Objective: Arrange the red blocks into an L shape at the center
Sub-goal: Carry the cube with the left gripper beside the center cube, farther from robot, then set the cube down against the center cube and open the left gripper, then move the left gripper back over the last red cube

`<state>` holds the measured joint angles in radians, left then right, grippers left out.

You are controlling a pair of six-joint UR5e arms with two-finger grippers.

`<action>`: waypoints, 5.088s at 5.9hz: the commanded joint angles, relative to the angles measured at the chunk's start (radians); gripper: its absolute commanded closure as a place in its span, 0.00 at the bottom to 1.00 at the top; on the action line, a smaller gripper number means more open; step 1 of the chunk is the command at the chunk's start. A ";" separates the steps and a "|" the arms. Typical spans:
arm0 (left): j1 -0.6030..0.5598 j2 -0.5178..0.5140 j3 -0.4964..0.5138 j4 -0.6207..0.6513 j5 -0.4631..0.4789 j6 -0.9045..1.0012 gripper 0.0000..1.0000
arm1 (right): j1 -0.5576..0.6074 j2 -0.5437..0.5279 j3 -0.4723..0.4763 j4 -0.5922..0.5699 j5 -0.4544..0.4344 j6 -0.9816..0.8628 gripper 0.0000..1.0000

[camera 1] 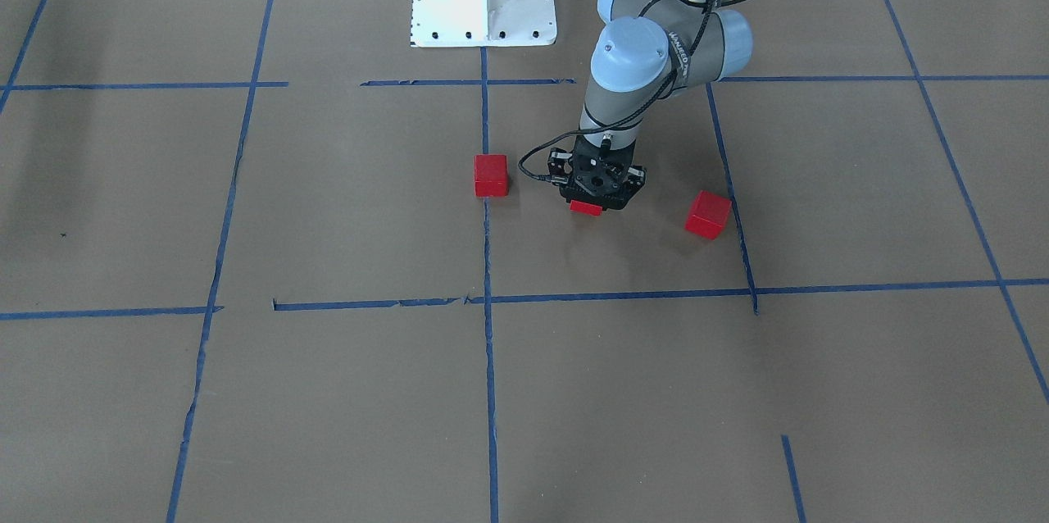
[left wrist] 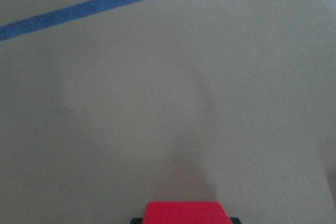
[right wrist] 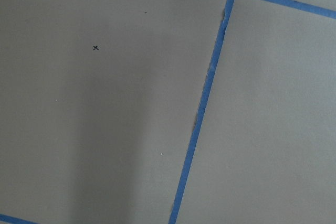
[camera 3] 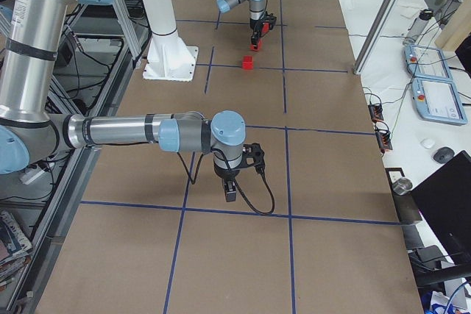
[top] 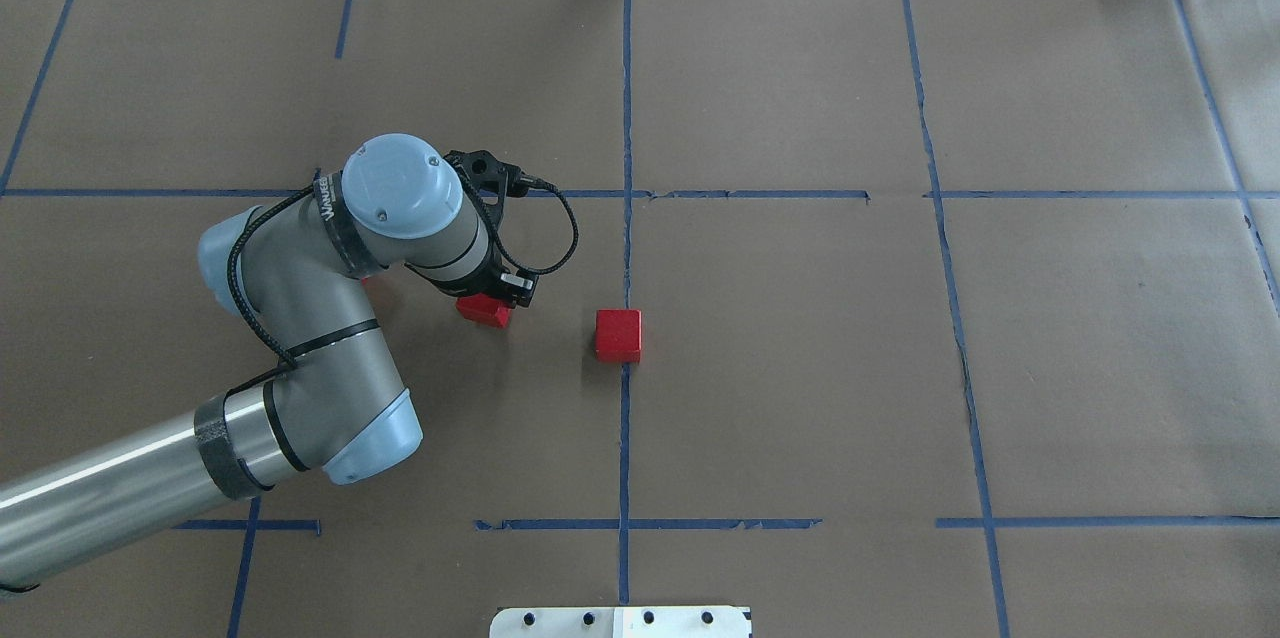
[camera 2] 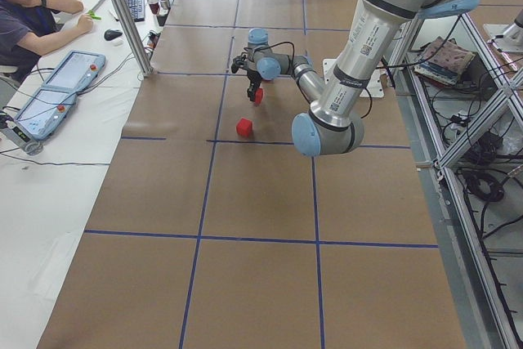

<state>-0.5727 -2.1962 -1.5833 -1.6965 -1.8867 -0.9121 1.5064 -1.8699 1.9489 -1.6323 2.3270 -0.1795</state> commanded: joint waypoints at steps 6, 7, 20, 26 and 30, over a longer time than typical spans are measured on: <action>0.025 -0.347 0.339 0.031 -0.002 -0.225 0.69 | 0.000 0.000 -0.001 0.000 -0.001 0.000 0.00; 0.045 -0.346 0.339 0.031 -0.002 -0.252 0.69 | 0.000 0.000 -0.001 0.000 -0.001 -0.001 0.00; 0.076 -0.333 0.335 0.029 0.000 -0.249 0.13 | 0.000 0.000 -0.008 0.002 -0.001 -0.002 0.00; -0.066 -0.318 0.182 0.038 -0.177 -0.242 0.00 | 0.000 0.002 -0.007 0.002 -0.001 -0.002 0.00; -0.194 0.034 -0.059 0.037 -0.193 0.122 0.00 | 0.000 0.000 -0.010 0.002 -0.001 -0.002 0.00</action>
<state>-0.7320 -2.2511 -1.5859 -1.6586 -2.0784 -0.9131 1.5064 -1.8698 1.9400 -1.6306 2.3254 -0.1810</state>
